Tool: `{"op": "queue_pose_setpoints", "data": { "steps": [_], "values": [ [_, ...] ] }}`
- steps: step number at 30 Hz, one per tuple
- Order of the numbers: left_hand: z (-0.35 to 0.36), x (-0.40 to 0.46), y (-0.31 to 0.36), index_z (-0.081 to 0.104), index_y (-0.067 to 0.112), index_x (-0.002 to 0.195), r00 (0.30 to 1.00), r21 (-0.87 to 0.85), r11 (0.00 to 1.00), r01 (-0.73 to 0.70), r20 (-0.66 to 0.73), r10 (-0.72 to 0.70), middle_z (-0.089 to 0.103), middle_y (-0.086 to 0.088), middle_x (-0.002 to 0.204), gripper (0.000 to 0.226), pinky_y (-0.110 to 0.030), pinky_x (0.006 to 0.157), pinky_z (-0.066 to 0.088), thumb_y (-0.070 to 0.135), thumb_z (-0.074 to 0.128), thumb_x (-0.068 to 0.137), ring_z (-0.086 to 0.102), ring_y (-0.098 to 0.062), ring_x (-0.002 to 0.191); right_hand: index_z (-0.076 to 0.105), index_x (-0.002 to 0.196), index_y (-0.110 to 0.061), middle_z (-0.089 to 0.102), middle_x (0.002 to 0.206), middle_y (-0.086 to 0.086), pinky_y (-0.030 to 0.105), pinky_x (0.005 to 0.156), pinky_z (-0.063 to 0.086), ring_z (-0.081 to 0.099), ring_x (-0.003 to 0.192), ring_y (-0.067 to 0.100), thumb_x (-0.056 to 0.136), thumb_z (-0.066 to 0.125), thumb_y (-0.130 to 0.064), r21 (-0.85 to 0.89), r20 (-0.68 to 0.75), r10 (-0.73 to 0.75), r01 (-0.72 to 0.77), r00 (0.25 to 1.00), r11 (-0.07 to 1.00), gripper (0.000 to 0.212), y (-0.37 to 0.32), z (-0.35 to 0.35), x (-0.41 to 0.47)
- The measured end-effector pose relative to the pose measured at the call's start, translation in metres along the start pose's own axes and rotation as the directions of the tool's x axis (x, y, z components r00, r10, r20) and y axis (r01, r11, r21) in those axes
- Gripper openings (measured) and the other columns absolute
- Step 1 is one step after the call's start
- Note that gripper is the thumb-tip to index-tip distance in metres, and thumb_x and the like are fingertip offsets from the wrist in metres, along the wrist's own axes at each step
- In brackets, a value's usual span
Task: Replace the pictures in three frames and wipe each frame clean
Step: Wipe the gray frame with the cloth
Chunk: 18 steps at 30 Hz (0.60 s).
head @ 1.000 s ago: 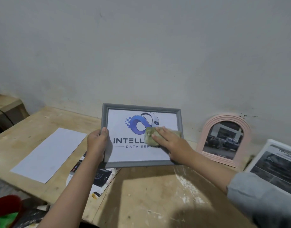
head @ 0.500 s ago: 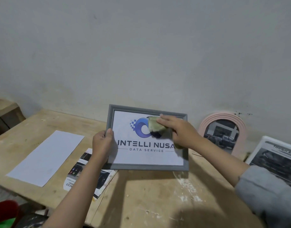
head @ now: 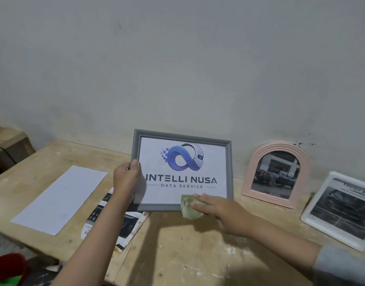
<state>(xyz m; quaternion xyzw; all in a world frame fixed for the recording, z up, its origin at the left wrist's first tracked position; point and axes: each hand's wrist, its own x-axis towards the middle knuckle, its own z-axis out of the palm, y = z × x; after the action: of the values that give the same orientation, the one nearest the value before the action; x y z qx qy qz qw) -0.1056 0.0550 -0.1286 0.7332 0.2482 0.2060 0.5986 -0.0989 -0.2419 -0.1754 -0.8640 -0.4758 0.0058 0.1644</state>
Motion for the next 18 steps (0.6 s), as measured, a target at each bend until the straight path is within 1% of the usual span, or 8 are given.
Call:
{"op": "queue_pose_setpoints", "data": {
  "steps": [3,6,8,10,12,14,16,18],
  "values": [
    [0.003,-0.004,0.001,0.051,0.011,0.078,0.999,0.015,0.999,-0.037,0.017,0.036,0.041,-0.007,0.075,0.025,-0.031,0.063,0.03,0.027,0.047,0.097,0.037,-0.016,0.071,0.056,0.127,-0.035,0.057,0.132,-0.01,0.028,0.101,0.042,0.051,0.121,0.009,0.082,0.043,0.004,0.213,0.119,0.141,-0.164,0.983,0.963,0.062,-0.003,-0.034,0.013],
    [0.011,-0.01,0.004,0.039,0.011,0.068,0.999,0.008,1.0,-0.025,0.033,0.025,0.033,-0.005,0.066,0.033,-0.029,0.057,0.024,0.024,0.046,0.098,0.03,-0.016,0.063,0.061,0.124,-0.028,0.061,0.127,-0.005,0.027,0.102,0.042,0.054,0.118,0.012,0.075,0.038,0.009,0.285,-0.062,0.193,-0.168,0.979,0.944,0.066,-0.003,-0.074,0.034],
    [0.017,-0.014,0.006,0.037,0.011,0.069,0.998,-0.013,1.0,-0.024,0.056,0.025,0.031,-0.006,0.068,0.032,-0.029,0.058,0.022,0.024,0.046,0.097,0.029,-0.016,0.065,0.056,0.13,-0.026,0.055,0.135,-0.001,0.037,0.097,0.047,0.053,0.121,0.02,0.072,0.041,0.007,0.138,-0.253,0.151,-0.118,0.956,0.983,0.069,0.006,-0.089,0.05],
    [0.022,-0.016,0.008,0.041,0.011,0.072,0.996,-0.045,0.999,-0.015,0.086,0.019,0.034,-0.007,0.072,0.028,-0.03,0.061,0.024,0.024,0.046,0.096,0.03,-0.017,0.068,0.049,0.134,-0.025,0.044,0.145,0.004,0.046,0.084,0.053,0.052,0.122,0.031,0.074,0.049,0.005,-0.058,-0.369,0.086,-0.115,0.925,0.992,0.067,0.019,-0.093,0.066],
    [0.026,-0.018,0.009,0.047,0.012,0.077,0.994,-0.076,0.997,0.003,0.107,0.005,0.039,-0.006,0.076,0.023,-0.032,0.066,0.027,0.025,0.047,0.096,0.034,-0.018,0.072,0.044,0.135,-0.023,0.039,0.148,0.008,0.052,0.071,0.056,0.049,0.123,0.041,0.077,0.054,0.001,-0.223,-0.397,0.032,-0.13,0.917,0.966,0.063,0.027,-0.088,0.076],
    [0.029,-0.018,0.01,0.05,0.013,0.081,0.994,-0.117,0.993,0.023,0.112,-0.01,0.042,-0.005,0.08,0.02,-0.033,0.069,0.029,0.027,0.048,0.096,0.037,-0.018,0.076,0.045,0.133,-0.017,0.044,0.144,0.012,0.05,0.062,0.057,0.048,0.122,0.045,0.07,0.063,0.005,-0.329,-0.39,-0.016,-0.123,0.921,0.936,0.069,0.025,-0.074,0.073],
    [0.028,-0.017,0.01,0.051,0.014,0.083,0.995,-0.137,0.99,0.039,0.097,-0.026,0.043,-0.005,0.082,0.019,-0.032,0.07,0.03,0.029,0.049,0.095,0.038,-0.018,0.077,0.046,0.133,-0.016,0.046,0.142,0.011,0.044,0.063,0.056,0.048,0.124,0.042,0.06,0.074,0.01,-0.341,-0.357,-0.034,-0.096,0.934,0.935,0.083,0.015,-0.054,0.061],
    [0.027,-0.014,0.008,0.051,0.014,0.083,0.996,-0.134,0.99,0.043,0.084,-0.032,0.043,-0.006,0.082,0.02,-0.032,0.07,0.031,0.03,0.049,0.095,0.038,-0.018,0.078,0.047,0.133,-0.016,0.049,0.14,0.009,0.036,0.063,0.057,0.051,0.123,0.037,0.058,0.079,0.006,-0.354,-0.321,-0.082,-0.04,0.944,0.934,0.084,0.002,-0.032,0.046]
  ]
}}
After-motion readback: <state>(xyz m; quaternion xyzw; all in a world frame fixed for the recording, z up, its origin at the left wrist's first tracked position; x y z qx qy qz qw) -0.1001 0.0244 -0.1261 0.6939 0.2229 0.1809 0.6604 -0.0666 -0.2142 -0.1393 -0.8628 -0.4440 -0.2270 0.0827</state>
